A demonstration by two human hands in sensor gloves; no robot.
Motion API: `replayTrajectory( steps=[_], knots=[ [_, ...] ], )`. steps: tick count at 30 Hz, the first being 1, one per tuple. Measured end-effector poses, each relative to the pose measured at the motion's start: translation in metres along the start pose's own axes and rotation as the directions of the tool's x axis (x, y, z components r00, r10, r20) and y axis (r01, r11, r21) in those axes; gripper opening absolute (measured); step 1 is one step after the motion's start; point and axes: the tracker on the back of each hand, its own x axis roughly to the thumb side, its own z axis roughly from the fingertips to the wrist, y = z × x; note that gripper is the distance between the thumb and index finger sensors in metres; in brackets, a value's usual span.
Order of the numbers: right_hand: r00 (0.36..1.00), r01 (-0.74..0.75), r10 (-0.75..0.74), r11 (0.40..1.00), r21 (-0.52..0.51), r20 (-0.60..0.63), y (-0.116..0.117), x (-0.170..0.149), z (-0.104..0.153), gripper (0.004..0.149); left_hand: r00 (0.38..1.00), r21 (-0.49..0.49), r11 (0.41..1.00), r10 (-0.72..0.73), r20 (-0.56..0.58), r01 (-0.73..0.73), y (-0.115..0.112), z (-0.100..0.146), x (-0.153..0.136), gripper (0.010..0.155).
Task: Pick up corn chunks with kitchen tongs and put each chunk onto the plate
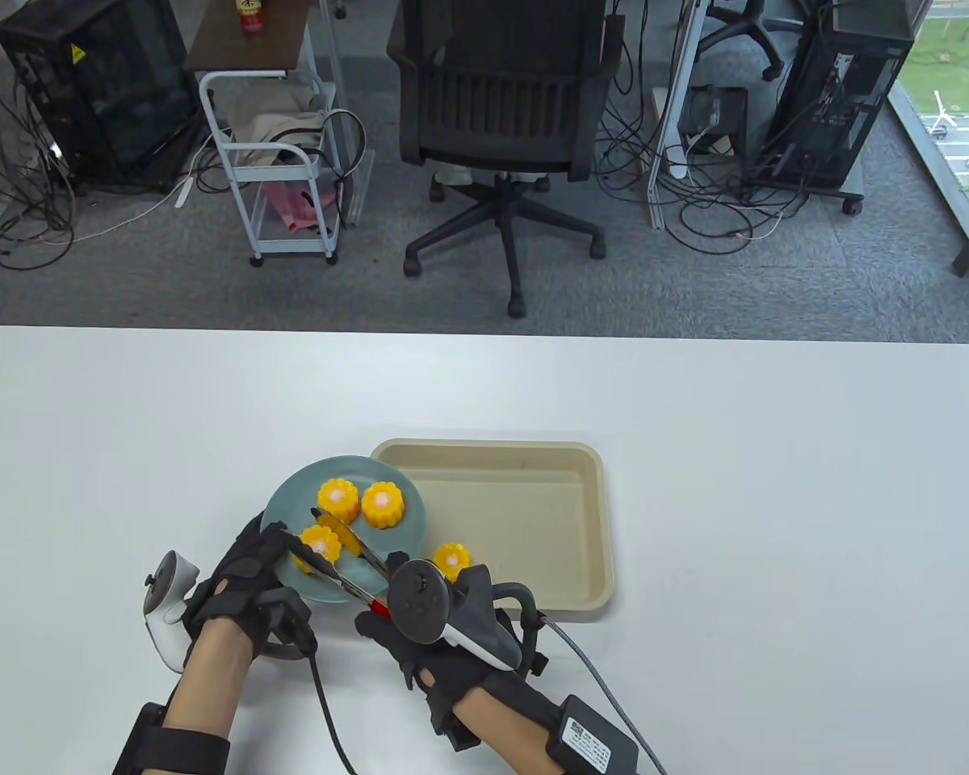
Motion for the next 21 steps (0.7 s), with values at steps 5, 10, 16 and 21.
replayTrajectory(
  steps=[5,10,16,21],
  knots=[
    [0.997,0.081,-0.081,0.997,-0.005,-0.003,-0.011,-0.003,0.002,0.082,1.0,0.002,1.0,-0.017,-0.004,0.017,0.001,0.0,0.0,0.056],
    [0.995,0.097,-0.097,0.994,-0.042,-0.004,-0.024,-0.008,0.002,0.082,1.0,-0.005,1.0,-0.011,-0.004,0.011,0.0,-0.001,0.0,0.056],
    [0.988,0.15,-0.152,0.983,-0.109,-0.011,-0.053,-0.023,0.007,0.083,1.0,0.001,1.0,-0.01,-0.002,0.01,0.001,-0.001,0.0,0.056],
    [0.977,0.195,-0.206,0.964,-0.182,-0.045,-0.077,-0.049,0.013,0.083,1.0,0.006,1.0,-0.008,-0.001,0.008,0.001,-0.001,0.0,0.056]
  ],
)
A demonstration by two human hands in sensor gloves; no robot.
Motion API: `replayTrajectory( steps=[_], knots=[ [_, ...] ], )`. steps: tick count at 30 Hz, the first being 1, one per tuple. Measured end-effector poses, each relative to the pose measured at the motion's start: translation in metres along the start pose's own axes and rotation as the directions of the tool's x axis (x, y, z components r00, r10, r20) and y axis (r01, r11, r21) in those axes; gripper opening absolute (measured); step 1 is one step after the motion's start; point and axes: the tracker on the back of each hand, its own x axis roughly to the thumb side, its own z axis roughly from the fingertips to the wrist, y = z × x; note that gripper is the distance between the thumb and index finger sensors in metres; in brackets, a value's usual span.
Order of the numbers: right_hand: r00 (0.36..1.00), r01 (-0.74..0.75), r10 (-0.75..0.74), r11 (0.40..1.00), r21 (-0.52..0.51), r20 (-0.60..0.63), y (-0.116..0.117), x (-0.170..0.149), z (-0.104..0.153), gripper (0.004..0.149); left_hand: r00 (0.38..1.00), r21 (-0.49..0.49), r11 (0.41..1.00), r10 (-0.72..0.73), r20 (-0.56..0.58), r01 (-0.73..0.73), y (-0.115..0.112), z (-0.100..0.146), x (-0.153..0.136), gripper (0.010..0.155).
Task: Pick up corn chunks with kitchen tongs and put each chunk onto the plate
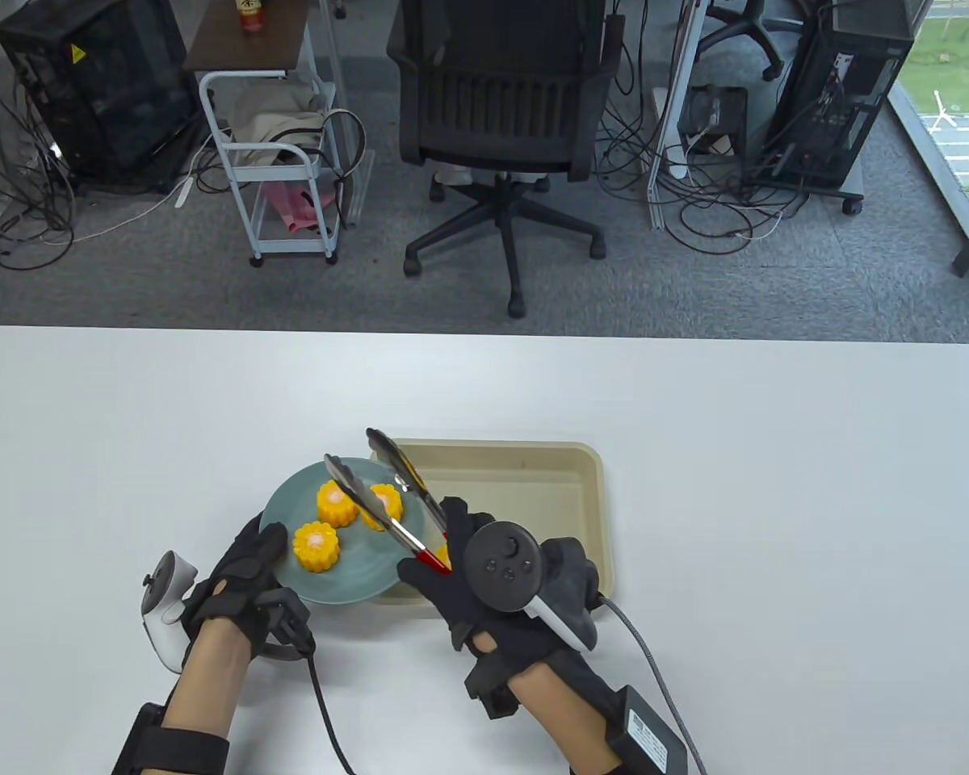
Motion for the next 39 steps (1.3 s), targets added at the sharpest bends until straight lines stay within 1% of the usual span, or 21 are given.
replayTrajectory(
  steps=[4,8,12,14,16,19,22,27,31,35,39],
  knots=[
    [0.998,0.022,-0.024,0.999,-0.026,-0.058,-0.015,-0.025,0.0,0.084,1.0,-0.006,1.0,0.004,0.002,-0.004,0.0,0.0,0.001,0.056],
    [0.994,0.019,-0.023,0.999,-0.041,-0.109,-0.018,-0.047,0.003,0.084,1.0,-0.01,1.0,0.004,0.003,-0.004,0.0,0.0,0.001,0.056],
    [0.984,0.005,-0.006,1.0,-0.005,-0.178,-0.007,-0.072,0.006,0.084,1.0,-0.011,1.0,0.001,0.002,-0.001,0.0,0.0,0.001,0.056],
    [0.974,-0.019,0.03,0.999,0.051,-0.226,0.004,-0.085,0.006,0.085,1.0,-0.01,1.0,0.001,0.003,-0.001,0.0,0.0,0.001,0.056],
    [0.965,-0.045,0.068,0.994,0.095,-0.252,0.012,-0.093,0.005,0.085,1.0,-0.011,1.0,0.002,0.004,-0.002,0.0,0.0,0.001,0.056],
    [0.948,-0.065,0.12,0.98,0.189,-0.296,0.027,-0.102,0.001,0.086,1.0,-0.015,1.0,-0.001,0.002,0.001,0.0,0.0,0.001,0.056],
    [0.939,-0.068,0.147,0.966,0.25,-0.31,0.041,-0.104,0.0,0.086,1.0,-0.018,1.0,-0.002,0.003,0.002,0.0,0.0,0.001,0.056],
    [0.931,-0.117,0.22,0.935,0.334,-0.292,0.061,-0.092,0.001,0.087,1.0,-0.02,1.0,0.0,0.004,0.0,0.0,0.0,0.001,0.056],
    [0.913,-0.194,0.313,0.898,0.396,-0.261,0.074,-0.083,0.003,0.087,1.0,-0.016,1.0,-0.002,0.006,0.002,0.001,0.0,0.002,0.056],
    [0.886,-0.29,0.403,0.869,0.402,-0.231,0.08,-0.074,0.007,0.087,1.0,-0.017,1.0,-0.002,0.006,0.002,0.001,-0.001,0.002,0.056],
    [0.865,-0.341,0.45,0.852,0.397,-0.223,0.084,-0.068,0.007,0.086,1.0,-0.013,1.0,-0.005,0.004,0.005,0.001,-0.001,0.001,0.056]
  ],
)
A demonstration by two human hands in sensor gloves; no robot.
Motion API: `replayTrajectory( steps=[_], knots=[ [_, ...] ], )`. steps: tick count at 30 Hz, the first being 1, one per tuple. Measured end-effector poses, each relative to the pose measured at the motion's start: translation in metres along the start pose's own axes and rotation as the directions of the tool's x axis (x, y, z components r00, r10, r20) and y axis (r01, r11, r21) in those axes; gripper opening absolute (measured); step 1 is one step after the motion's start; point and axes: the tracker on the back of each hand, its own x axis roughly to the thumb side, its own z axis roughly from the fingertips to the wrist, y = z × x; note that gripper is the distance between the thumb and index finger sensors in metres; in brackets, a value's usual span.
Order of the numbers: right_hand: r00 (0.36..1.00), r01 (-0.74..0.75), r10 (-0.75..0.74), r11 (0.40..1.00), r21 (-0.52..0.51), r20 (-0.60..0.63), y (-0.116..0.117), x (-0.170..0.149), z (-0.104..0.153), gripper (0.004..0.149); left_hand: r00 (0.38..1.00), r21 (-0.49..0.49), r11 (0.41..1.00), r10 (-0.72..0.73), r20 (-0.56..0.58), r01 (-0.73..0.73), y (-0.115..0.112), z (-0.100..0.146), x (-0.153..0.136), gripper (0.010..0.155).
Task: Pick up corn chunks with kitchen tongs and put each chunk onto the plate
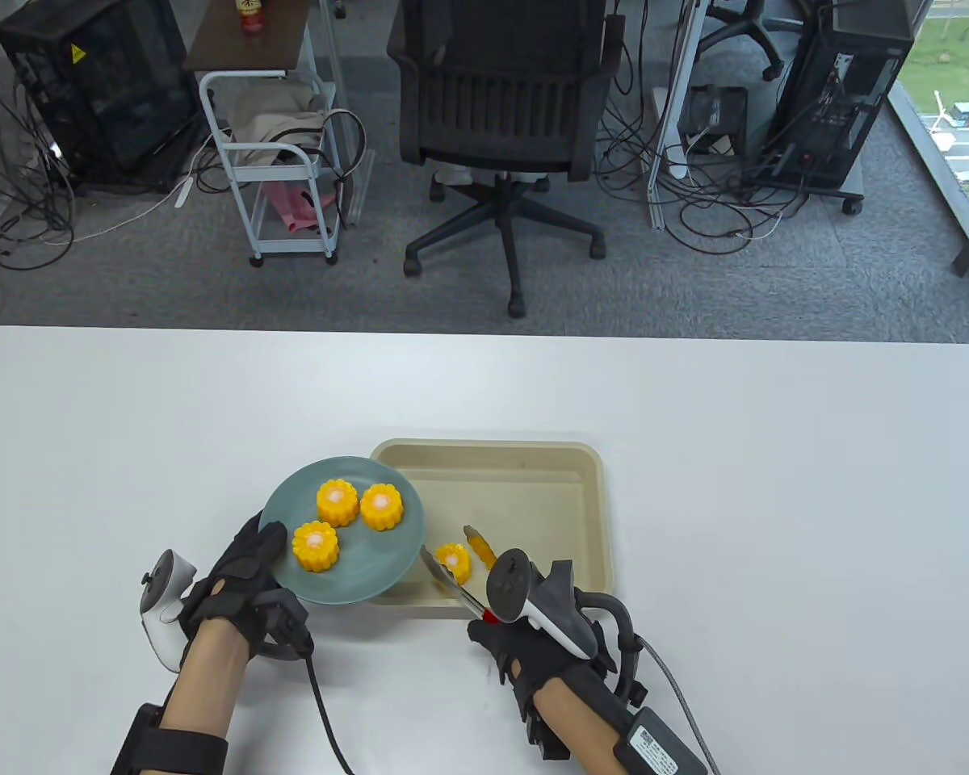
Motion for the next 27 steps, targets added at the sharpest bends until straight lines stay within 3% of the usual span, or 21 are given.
replayTrajectory(
  steps=[8,16,27],
  knots=[
    [0.999,-0.045,0.045,0.999,0.004,0.0,0.004,0.004,-0.001,0.079,1.0,0.004,1.0,-0.004,-0.004,0.004,0.0,0.0,0.0,0.056],
    [0.997,0.072,-0.072,0.995,0.072,-0.008,0.001,-0.013,-0.007,0.075,1.0,0.004,1.0,-0.002,-0.006,0.002,0.0,0.0,0.0,0.056],
    [0.966,0.257,-0.258,0.964,-0.072,-0.013,-0.023,-0.044,-0.009,0.075,1.0,0.011,1.0,-0.001,-0.01,0.001,0.001,0.0,-0.001,0.056]
  ],
)
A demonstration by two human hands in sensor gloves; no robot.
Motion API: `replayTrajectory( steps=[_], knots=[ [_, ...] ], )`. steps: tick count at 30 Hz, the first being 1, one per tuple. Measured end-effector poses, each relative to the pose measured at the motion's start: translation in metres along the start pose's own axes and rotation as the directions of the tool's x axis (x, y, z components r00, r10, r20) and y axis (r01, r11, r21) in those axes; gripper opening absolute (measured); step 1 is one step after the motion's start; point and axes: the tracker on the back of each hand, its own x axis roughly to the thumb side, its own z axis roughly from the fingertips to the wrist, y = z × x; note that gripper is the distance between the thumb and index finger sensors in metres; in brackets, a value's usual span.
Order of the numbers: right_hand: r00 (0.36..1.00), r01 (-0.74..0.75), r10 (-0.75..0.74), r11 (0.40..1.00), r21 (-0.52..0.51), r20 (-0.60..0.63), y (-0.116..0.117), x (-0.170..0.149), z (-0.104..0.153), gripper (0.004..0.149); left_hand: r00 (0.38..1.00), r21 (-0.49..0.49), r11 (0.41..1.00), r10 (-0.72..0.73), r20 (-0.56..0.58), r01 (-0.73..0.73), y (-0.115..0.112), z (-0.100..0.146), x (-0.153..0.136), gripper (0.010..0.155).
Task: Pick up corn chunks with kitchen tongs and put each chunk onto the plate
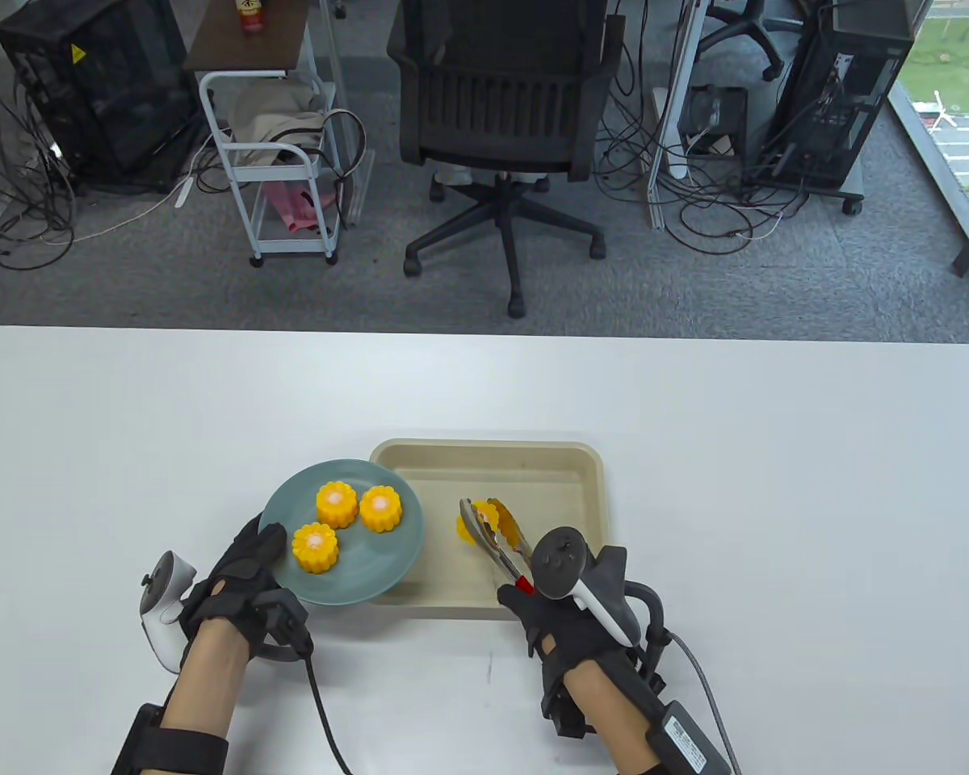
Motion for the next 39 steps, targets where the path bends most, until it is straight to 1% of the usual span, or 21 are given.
replayTrajectory(
  steps=[5,9,13,18,22,26,29,35,39],
  knots=[
    [0.993,0.107,-0.102,0.992,-0.074,0.062,-0.018,0.0,0.01,0.076,1.0,0.002,1.0,-0.004,-0.001,0.004,0.0,0.0,0.0,0.056],
    [0.97,0.192,-0.173,0.976,-0.103,0.173,-0.027,0.014,0.027,0.076,1.0,0.002,1.0,-0.006,-0.003,0.006,0.001,0.0,-0.001,0.056],
    [0.952,0.19,-0.151,0.974,-0.126,0.267,-0.025,0.033,0.043,0.076,1.0,0.001,1.0,-0.007,-0.004,0.007,0.001,0.0,-0.001,0.056],
    [0.932,0.141,-0.1,0.985,-0.095,0.348,-0.016,0.055,0.057,0.076,1.0,-0.004,1.0,-0.01,-0.005,0.01,0.001,-0.001,-0.001,0.056],
    [0.932,0.078,-0.038,0.992,-0.097,0.362,-0.003,0.068,0.06,0.076,1.0,-0.01,1.0,-0.013,-0.008,0.013,0.001,-0.001,-0.001,0.056],
    [0.938,-0.002,0.04,0.994,-0.11,0.345,0.01,0.073,0.056,0.076,1.0,-0.014,1.0,-0.017,-0.009,0.017,0.001,-0.002,-0.001,0.056],
    [0.94,-0.019,0.05,0.995,-0.096,0.339,0.015,0.074,0.054,0.076,1.0,-0.02,1.0,-0.013,-0.01,0.013,0.0,-0.002,-0.002,0.056],
    [0.937,-0.06,0.098,0.991,-0.121,0.336,0.019,0.077,0.054,0.078,1.0,-0.022,1.0,-0.006,-0.016,0.006,0.0,-0.003,-0.003,0.056],
    [0.936,0.0,0.042,0.993,-0.119,0.35,0.013,0.074,0.055,0.082,1.0,-0.023,1.0,-0.014,-0.025,0.014,0.001,-0.003,-0.004,0.056]
  ],
)
